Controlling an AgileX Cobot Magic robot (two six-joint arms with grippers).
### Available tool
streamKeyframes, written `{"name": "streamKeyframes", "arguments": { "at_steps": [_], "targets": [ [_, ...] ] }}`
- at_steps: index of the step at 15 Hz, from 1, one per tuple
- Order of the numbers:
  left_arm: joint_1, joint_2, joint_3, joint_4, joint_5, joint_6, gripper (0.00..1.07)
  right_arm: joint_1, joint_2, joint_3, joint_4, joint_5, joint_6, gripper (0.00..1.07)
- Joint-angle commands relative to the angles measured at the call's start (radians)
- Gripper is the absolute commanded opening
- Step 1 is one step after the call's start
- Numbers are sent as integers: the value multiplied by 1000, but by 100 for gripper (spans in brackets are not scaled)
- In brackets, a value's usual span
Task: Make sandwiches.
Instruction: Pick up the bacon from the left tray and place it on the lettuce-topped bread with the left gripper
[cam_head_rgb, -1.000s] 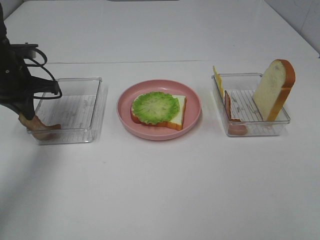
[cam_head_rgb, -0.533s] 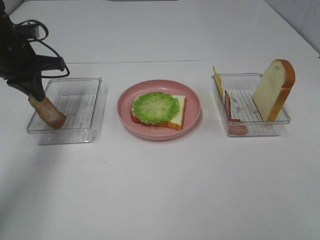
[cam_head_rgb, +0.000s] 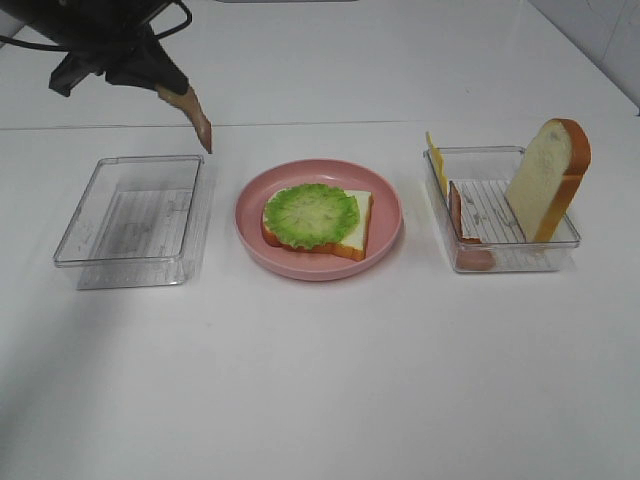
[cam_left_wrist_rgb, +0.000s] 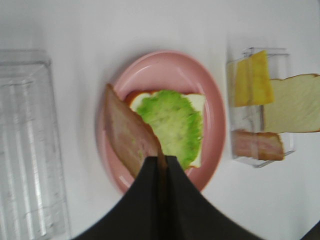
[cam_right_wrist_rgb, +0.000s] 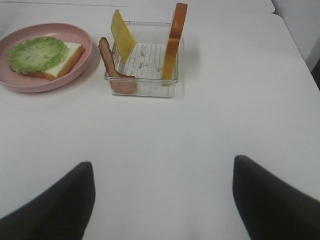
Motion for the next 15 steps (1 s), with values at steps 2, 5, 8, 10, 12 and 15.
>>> {"name": "streamKeyframes", "arguments": {
  "at_steps": [2, 5, 8, 10, 12, 15],
  "targets": [
    [-35, 50, -6, -274, -34, 138, 0, -6, -16, 1, 0, -8, -11, 72],
    [-90, 107, -7, -361, -36, 183, 0, -6, -16, 1, 2, -8, -11, 72],
    [-161, 178, -7, -499, -41, 265, 0, -6, -16, 1, 1, -8, -11, 72],
    [-198, 237, -8, -603, -59, 309, 0, -6, -16, 1, 1, -8, -11, 72],
    [-214, 273, -13, -629, -67, 309, 0, -6, -16, 1, 2, -8, -11, 72],
    [-231, 315, -21, -629, -63, 309, 0, -6, -16, 1, 1, -8, -11, 72]
  ]
}}
